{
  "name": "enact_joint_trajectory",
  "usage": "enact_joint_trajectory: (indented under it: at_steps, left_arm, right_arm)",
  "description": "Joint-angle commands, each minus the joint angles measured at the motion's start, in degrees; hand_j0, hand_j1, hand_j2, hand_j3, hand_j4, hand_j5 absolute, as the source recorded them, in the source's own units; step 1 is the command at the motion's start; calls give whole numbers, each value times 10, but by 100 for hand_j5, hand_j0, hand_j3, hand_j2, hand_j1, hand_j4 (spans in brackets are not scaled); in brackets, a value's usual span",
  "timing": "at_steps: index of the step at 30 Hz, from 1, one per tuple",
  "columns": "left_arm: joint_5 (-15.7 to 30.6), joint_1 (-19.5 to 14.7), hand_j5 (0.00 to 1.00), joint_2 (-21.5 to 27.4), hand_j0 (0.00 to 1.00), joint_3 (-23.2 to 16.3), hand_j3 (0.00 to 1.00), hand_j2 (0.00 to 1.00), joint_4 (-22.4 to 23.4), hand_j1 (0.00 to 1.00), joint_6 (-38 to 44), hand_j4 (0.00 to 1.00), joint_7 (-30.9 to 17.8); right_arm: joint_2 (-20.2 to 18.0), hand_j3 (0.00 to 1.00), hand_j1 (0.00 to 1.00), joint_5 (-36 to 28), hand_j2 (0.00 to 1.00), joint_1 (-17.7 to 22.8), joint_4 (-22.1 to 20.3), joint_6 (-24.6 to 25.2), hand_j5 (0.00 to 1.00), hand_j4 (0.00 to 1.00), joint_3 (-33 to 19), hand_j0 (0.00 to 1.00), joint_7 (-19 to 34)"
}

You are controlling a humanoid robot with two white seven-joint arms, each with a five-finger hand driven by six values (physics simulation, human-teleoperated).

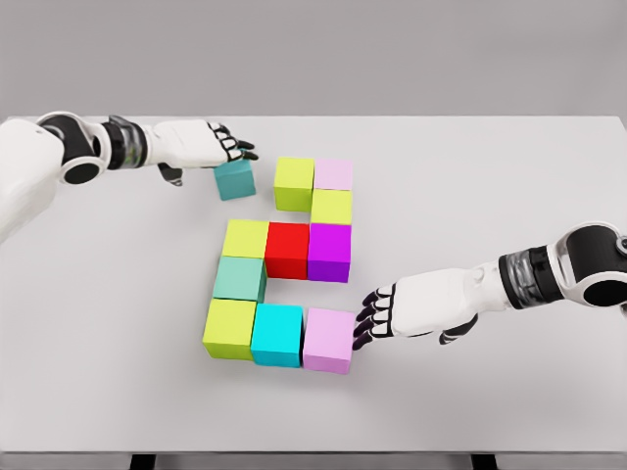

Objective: Assemble the squares on the desktop into the number 2

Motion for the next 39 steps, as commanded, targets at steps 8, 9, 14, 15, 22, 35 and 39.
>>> enact_joint_trajectory:
  at_steps: [8,9,14,15,22,35,39]
  left_arm:
    - [2,3,100,17,100,1,100,100,-22,100,0,100,0]
    - [3,3,100,20,100,1,100,100,-25,100,0,100,0]
    - [4,4,100,22,100,1,100,100,-25,100,0,100,0]
    - [4,4,100,22,100,1,100,100,-26,100,0,100,1]
    - [5,3,100,28,100,2,100,100,-35,100,0,100,1]
    - [6,-4,100,53,100,52,100,100,-34,100,0,100,5]
    - [6,-3,100,82,100,53,100,100,-34,100,0,100,5]
  right_arm:
    - [5,100,100,-3,100,-7,0,1,100,100,0,100,0]
    - [5,100,100,-3,100,-7,0,1,100,100,0,100,0]
    - [6,100,100,-3,100,-7,1,1,100,100,0,100,0]
    - [6,100,100,-3,100,-7,1,1,100,100,0,100,0]
    - [4,100,100,-3,100,-7,1,1,100,100,0,100,0]
    - [3,100,100,-2,100,-6,1,1,100,100,2,100,0]
    - [4,100,100,-3,100,-6,0,1,100,100,2,100,0]
